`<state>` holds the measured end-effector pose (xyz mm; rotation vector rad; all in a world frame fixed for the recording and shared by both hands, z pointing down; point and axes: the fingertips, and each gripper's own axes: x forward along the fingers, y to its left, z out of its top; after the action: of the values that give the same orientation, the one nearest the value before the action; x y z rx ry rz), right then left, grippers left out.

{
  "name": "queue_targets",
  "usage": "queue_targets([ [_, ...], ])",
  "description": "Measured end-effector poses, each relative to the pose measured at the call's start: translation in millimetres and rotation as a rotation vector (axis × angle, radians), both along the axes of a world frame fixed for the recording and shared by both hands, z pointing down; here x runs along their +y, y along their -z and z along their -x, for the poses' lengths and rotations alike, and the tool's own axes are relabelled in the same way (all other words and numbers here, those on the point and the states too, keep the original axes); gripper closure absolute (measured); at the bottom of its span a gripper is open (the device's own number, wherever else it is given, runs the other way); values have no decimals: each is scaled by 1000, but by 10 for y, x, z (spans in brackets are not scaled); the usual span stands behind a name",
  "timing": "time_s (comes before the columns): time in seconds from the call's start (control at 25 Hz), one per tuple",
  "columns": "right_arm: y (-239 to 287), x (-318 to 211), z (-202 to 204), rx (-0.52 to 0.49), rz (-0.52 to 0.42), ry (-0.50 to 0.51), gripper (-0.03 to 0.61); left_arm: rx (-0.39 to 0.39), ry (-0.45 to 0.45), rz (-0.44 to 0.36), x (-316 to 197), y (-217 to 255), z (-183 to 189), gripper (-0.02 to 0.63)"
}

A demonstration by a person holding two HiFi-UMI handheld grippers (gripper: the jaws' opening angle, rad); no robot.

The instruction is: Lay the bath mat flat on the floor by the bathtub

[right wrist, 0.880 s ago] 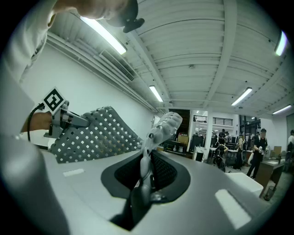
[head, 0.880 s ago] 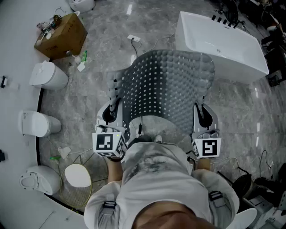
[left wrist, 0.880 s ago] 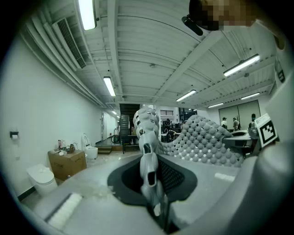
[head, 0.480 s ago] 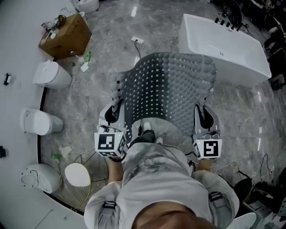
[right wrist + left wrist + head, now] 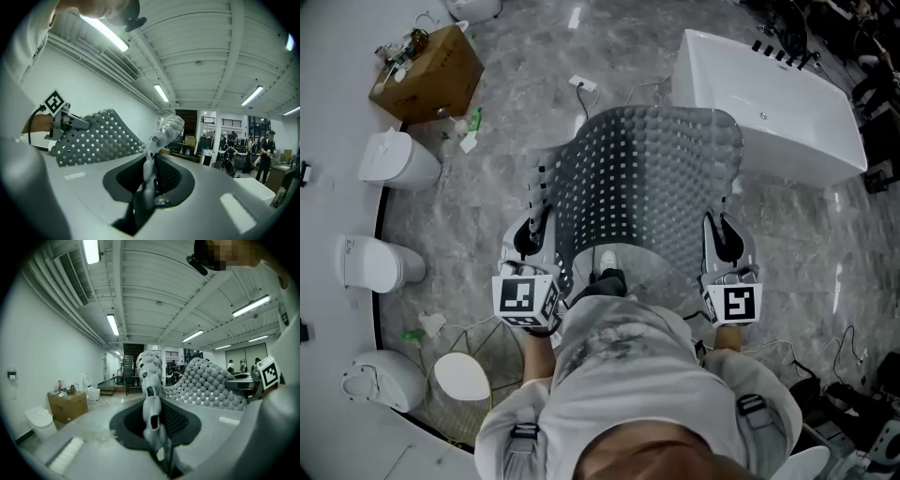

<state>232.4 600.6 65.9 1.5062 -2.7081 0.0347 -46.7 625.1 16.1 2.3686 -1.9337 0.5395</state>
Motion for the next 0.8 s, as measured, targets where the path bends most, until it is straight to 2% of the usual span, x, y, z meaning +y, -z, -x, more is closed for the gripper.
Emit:
queue_targets([
  [0.48, -56, -1068, 634, 32, 48, -15, 531, 29, -33, 54, -1076, -141, 558, 566],
  [0.8, -8, -1541, 724, 56, 34, -62, 531, 40, -69, 78, -1725, -158, 698, 566],
])
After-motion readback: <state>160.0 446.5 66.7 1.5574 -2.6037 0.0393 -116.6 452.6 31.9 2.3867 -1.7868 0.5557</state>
